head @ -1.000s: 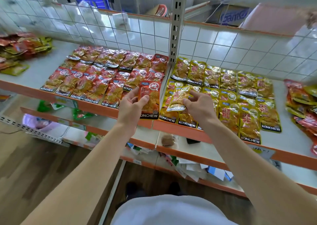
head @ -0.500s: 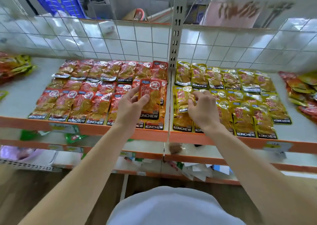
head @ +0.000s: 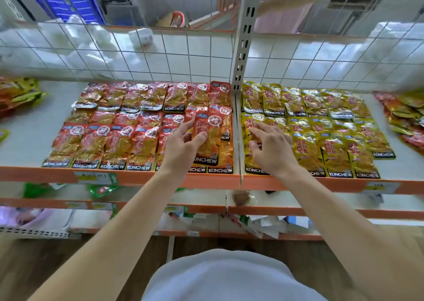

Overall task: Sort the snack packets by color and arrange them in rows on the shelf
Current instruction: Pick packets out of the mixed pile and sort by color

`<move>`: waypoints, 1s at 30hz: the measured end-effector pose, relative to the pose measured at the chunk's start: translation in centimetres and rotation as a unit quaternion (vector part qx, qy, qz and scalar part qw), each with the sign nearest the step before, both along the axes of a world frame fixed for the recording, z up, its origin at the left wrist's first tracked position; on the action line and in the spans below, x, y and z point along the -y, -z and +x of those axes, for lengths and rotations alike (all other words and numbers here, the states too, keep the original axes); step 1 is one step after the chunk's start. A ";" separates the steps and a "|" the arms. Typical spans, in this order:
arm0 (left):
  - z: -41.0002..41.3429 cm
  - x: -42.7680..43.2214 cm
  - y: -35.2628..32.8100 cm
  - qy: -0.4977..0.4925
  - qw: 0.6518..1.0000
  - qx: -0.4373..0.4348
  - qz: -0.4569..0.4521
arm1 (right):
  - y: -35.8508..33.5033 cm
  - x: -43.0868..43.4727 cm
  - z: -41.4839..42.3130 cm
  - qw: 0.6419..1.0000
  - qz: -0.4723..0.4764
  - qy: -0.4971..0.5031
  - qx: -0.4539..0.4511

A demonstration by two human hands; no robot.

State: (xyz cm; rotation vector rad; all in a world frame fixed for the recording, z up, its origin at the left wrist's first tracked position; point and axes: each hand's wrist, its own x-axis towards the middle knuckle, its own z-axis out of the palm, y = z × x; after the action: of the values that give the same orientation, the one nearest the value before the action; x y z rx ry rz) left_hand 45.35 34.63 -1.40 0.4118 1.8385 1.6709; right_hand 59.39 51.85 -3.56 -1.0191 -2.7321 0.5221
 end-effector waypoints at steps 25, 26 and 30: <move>-6.5 -1.1 0.7 -0.021 0.948 -0.296 -0.115 | 0.6 5.8 -6.6 0.994 0.033 -0.042 -0.096; -6.7 -1.5 0.6 -0.014 0.948 -0.296 -0.115 | 0.5 5.5 -6.9 0.994 0.030 -0.041 -0.091; -8.0 -2.8 0.3 0.027 0.943 -0.309 -0.121 | -0.2 4.0 -7.8 0.997 0.024 -0.026 -0.068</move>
State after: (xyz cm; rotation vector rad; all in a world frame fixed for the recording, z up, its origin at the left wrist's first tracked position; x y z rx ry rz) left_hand 37.36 37.45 -1.73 0.9521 2.4164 1.3372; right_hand 51.60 47.82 -3.35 -0.8692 -2.6436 0.5111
